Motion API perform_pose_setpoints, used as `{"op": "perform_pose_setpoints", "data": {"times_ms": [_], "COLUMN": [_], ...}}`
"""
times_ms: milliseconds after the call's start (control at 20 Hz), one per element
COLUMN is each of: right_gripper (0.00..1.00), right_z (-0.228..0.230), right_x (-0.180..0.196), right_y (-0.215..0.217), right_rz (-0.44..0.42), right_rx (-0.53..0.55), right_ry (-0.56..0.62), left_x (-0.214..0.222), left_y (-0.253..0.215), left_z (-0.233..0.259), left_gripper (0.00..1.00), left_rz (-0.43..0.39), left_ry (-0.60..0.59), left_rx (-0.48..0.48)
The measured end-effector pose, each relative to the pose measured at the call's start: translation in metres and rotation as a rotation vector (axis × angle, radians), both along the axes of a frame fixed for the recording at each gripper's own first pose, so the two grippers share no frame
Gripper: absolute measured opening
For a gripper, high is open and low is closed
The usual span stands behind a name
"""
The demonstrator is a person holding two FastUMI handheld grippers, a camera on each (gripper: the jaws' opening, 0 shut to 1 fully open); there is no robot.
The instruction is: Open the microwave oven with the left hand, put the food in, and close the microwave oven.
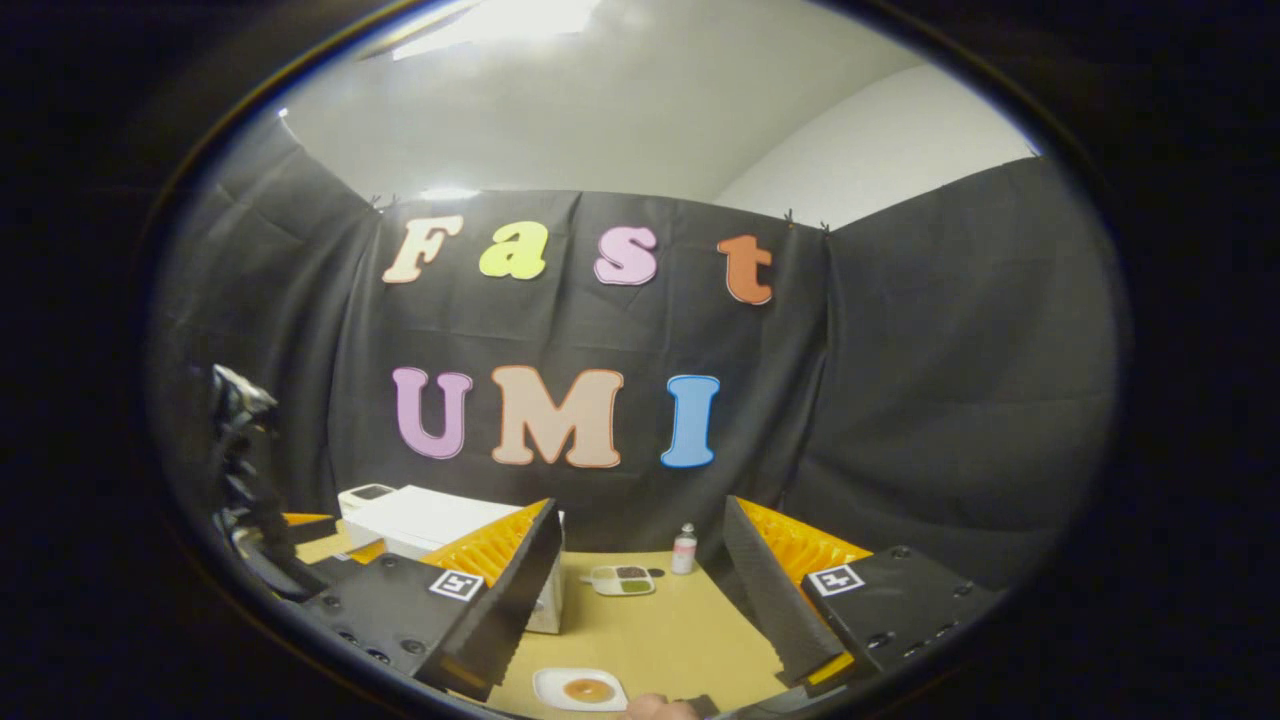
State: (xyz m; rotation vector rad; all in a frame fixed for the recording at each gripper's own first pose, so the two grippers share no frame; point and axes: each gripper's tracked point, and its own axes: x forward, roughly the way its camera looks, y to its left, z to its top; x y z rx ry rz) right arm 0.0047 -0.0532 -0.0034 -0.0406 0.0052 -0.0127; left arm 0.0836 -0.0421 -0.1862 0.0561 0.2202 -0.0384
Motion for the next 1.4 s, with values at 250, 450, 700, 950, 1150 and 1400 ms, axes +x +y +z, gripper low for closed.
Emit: {"op": "perform_pose_setpoints", "data": {"times_ms": [250,450,700,950,1150,1400], "right_gripper": [0.96,0.96,1.00,0.97,0.97,1.00], "right_z": [-0.007,-0.006,-0.014,-0.033,-0.038,-0.038], "right_x": [-0.010,-0.015,-0.017,-0.015,-0.021,-0.032], "right_y": [-0.023,-0.039,-0.059,-0.065,-0.077,-0.093], "right_rz": [-0.052,-0.086,-0.120,-0.123,-0.148,-0.187], "right_rx": [-0.081,-0.091,-0.108,-0.109,-0.104,-0.121], "right_ry": [0.018,0.012,0.037,0.086,0.108,0.111], "left_x": [0.039,0.065,0.086,0.109,0.122,0.124], "left_y": [-0.023,-0.032,-0.059,-0.077,-0.084,-0.077], "left_z": [-0.082,-0.145,-0.186,-0.197,-0.199,-0.208], "left_gripper": [0.96,0.94,0.95,0.93,0.89,0.57], "left_rz": [-0.030,-0.010,-0.024,-0.032,-0.025,0.025], "left_ry": [0.119,0.264,0.356,0.368,0.363,0.396], "left_rx": [0.026,0.054,0.053,0.074,0.085,0.066]}}
